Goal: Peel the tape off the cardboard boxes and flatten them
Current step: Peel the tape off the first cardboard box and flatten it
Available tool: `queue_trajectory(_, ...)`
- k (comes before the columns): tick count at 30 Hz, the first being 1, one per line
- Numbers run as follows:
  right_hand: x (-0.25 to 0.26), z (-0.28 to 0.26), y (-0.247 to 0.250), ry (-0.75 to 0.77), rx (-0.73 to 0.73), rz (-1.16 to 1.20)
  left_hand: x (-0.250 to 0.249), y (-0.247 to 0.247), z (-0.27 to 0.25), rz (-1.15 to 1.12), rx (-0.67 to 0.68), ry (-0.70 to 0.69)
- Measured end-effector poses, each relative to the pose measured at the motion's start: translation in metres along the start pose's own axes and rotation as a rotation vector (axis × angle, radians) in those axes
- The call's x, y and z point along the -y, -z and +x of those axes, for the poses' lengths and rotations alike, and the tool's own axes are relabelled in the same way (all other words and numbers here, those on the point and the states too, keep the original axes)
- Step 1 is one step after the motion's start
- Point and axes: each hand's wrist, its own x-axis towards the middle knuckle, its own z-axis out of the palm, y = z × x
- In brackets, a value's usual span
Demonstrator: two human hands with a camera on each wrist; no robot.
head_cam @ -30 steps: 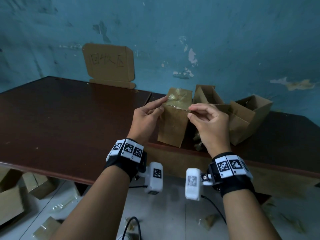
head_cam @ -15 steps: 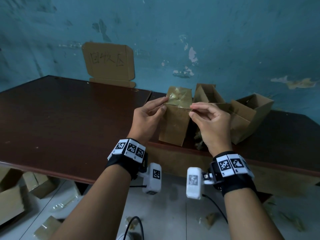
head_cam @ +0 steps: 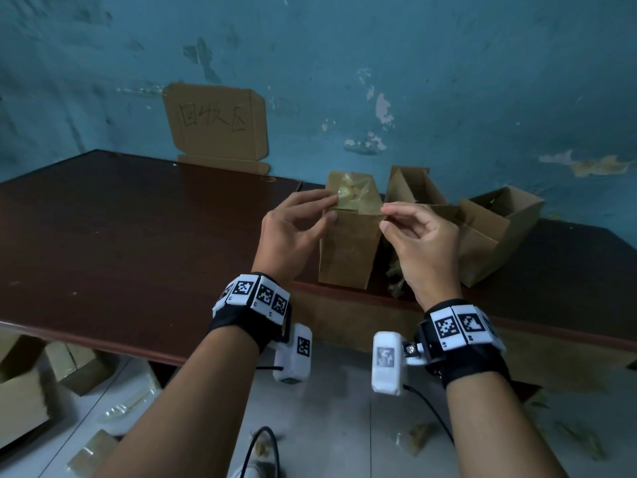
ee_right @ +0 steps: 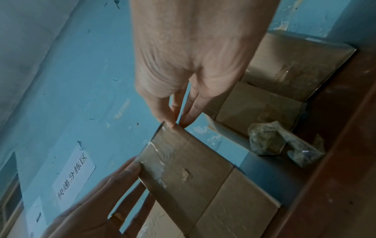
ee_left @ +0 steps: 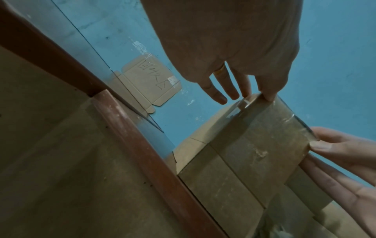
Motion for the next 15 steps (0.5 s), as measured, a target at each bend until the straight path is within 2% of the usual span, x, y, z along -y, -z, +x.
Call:
queue_trajectory(7,-0.002,0.000,-0.004,0.035,0.028,-0.113,-0.002,-0.008,-0.003,0.138,-0.009,-0.210)
queue_trajectory(15,0.005,-0.004,-0.019,0.083,0.051,-0.281,-0.002,-0.018,-0.004,0.384,-0.127,-0.380)
